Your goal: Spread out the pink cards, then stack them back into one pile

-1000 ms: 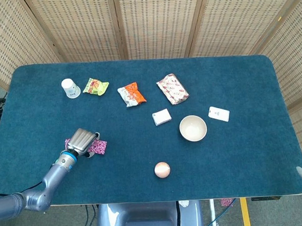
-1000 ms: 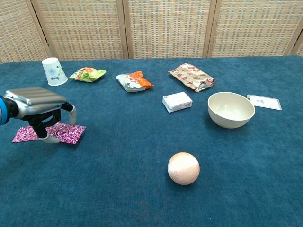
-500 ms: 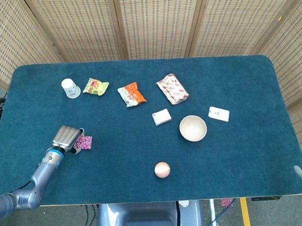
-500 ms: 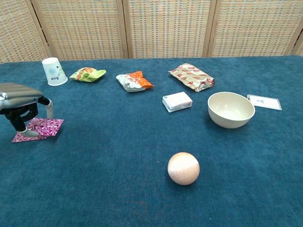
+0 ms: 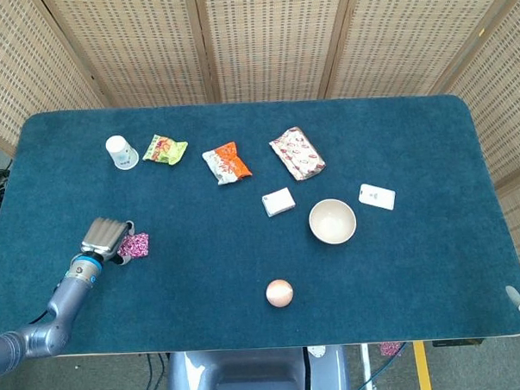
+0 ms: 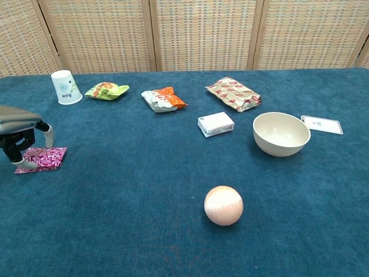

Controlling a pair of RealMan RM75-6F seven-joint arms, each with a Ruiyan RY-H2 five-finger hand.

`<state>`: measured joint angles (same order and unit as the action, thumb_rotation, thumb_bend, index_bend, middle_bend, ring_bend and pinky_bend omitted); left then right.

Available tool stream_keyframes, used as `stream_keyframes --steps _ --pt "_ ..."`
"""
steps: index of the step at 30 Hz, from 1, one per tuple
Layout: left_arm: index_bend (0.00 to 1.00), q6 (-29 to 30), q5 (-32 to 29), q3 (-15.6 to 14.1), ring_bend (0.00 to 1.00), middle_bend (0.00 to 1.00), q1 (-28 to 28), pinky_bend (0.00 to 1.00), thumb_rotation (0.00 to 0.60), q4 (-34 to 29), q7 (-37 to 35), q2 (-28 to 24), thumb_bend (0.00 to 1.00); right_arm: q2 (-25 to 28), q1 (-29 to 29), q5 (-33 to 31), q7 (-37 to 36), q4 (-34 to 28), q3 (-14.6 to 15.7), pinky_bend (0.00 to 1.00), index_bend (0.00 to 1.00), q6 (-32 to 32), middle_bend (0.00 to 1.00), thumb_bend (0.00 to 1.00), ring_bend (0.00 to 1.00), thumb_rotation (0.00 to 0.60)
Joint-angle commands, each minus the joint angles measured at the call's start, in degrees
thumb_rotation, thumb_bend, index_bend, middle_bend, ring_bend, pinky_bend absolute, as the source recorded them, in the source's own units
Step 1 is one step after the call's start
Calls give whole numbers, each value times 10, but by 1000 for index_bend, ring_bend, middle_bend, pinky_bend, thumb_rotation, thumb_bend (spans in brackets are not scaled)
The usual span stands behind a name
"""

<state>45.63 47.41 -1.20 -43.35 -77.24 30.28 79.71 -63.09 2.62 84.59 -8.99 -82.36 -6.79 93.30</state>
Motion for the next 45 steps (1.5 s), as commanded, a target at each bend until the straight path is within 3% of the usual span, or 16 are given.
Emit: stream_keyframes --steps 1,19,26,33,38,45 --pt "416 1 0 0 792 815 1 678 537 -2 -1 -1 249 0 0 0 1 0 0 139 348 0 324 234 162 600" --pt "309 9 -2 -4 792 815 7 678 534 -22 7 -14 208 -2 0 0 -2 3 -1 139 348 2 324 234 162 600" --pt "251 40 9 9 792 801 20 678 534 -42 -15 -29 189 -2 1 1 -2 4 0 139 348 5 324 234 162 600" --pt "230 157 88 30 689 666 81 673 535 -95 -100 -64 168 0 0 1 2 0 3 139 348 -2 324 234 162 600" --pt "230 246 152 31 545 521 133 673 537 -130 -152 -83 164 -1 -5 4 4 -3 5 139 348 -11 324 234 162 600" --pt "231 358 241 19 456 421 202 650 535 -157 -201 -85 156 0 -9 24 11 -16 14 139 348 -11 324 234 162 600"
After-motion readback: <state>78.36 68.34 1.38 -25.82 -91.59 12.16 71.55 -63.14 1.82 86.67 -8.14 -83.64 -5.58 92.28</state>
